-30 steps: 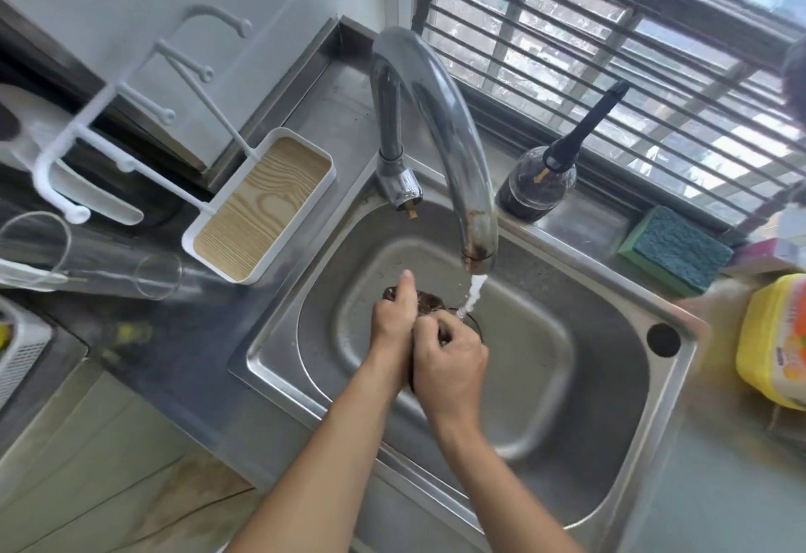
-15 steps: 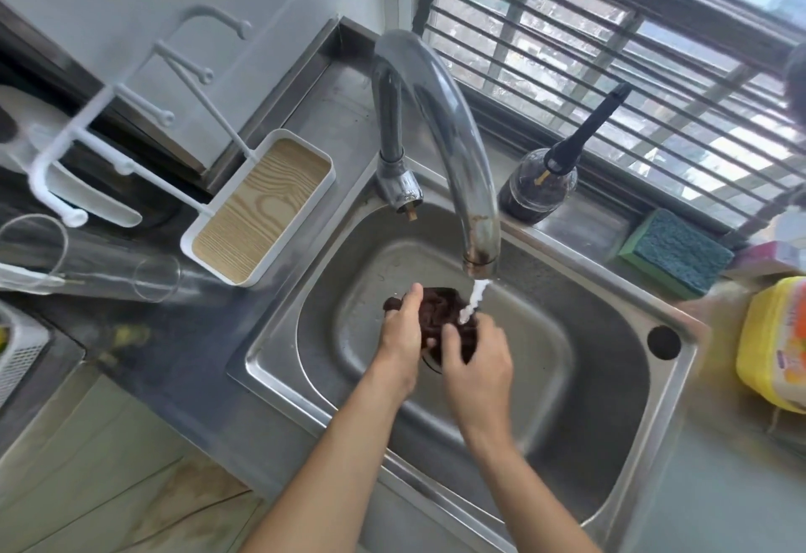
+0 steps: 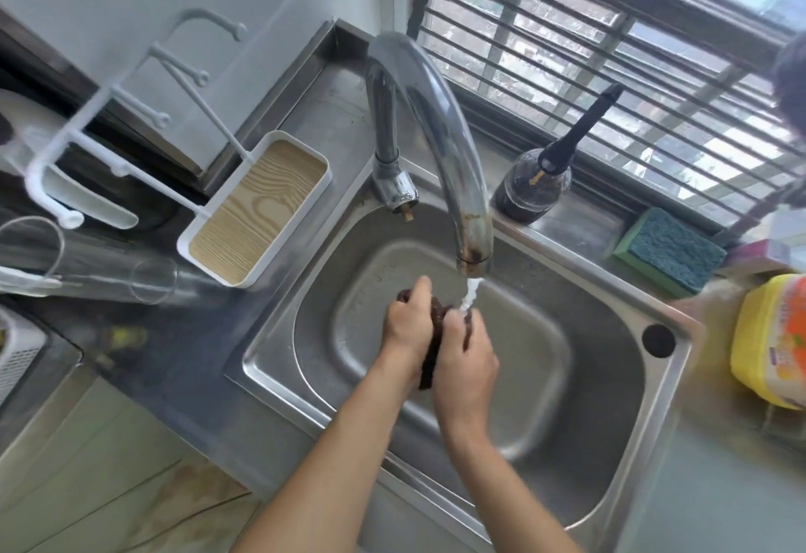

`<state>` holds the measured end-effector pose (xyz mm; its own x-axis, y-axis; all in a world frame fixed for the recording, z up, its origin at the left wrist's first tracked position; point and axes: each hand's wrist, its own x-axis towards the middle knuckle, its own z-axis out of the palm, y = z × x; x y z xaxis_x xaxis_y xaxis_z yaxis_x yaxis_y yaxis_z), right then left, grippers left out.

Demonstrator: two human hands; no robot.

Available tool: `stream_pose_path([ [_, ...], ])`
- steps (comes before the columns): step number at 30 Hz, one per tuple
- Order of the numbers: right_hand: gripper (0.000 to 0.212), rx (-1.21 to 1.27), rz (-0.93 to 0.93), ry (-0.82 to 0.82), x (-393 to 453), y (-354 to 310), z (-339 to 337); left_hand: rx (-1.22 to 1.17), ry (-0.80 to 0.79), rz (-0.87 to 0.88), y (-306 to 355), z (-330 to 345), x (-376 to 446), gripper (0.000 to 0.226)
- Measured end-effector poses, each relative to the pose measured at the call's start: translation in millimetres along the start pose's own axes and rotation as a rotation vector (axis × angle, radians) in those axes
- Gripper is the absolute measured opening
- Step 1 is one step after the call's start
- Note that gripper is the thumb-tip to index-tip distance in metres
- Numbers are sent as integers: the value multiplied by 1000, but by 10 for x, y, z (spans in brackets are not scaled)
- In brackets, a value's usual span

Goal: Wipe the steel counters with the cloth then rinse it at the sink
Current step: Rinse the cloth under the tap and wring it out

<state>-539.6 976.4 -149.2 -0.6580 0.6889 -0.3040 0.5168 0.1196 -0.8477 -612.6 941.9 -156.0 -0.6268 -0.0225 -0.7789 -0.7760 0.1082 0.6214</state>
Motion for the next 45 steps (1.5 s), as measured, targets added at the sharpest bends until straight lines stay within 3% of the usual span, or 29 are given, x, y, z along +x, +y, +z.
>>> stream_pose_path([
  [3,37,-16,-86,26,-88,16,14,-30,55,-68,-33,-13,24,46],
  [8,50,18,312,121,760,278,-29,43,-198,-20,-279,112,-216,31],
  [11,44,259,391,125,730,222,-137,43,-104,-10,-246,67,-139,44],
  [14,25,474,345,67,474,103,-241,-49,-25,-146,-215,-50,-14,65],
  [16,24,398,183,-60,251,139,-191,-164,-43,-232,-214,-74,38,71],
  [18,34,160,-15,-155,4,202,-44,-216,-18,-275,-163,-39,-22,54],
  [19,36,69,-75,-125,-39,210,25,-214,-23,-267,-157,-9,-58,46],
  [21,39,-20,-38,39,143,222,82,-159,-62,-213,-196,36,-163,35],
  [22,41,-34,72,90,311,188,72,-138,-91,-186,-220,57,-211,32],
  [24,43,85,337,69,569,110,18,-70,-133,-117,-229,84,-275,30],
  [25,40,128,370,43,574,99,18,-36,-131,-78,-210,81,-243,31],
  [28,27,42,113,-16,117,-3,35,4,-6,-25,-85,-1,-60,50],
  [30,27,0,-47,-82,-129,-45,-10,-13,91,-66,-55,-50,-15,48],
  [31,30,-47,-79,-67,-103,-43,-19,-44,66,-94,-64,-55,-30,44],
  [34,40,-92,135,32,361,19,-24,-94,-104,-155,-172,36,-161,36],
  [39,33,247,427,59,857,91,-114,-34,-139,-69,-254,30,-198,20],
  [43,7,571,411,-148,790,106,-284,-145,-316,-248,-311,-84,-146,44],
  [45,15,542,342,-238,662,168,-349,-220,-205,-185,-302,-91,-71,33],
])
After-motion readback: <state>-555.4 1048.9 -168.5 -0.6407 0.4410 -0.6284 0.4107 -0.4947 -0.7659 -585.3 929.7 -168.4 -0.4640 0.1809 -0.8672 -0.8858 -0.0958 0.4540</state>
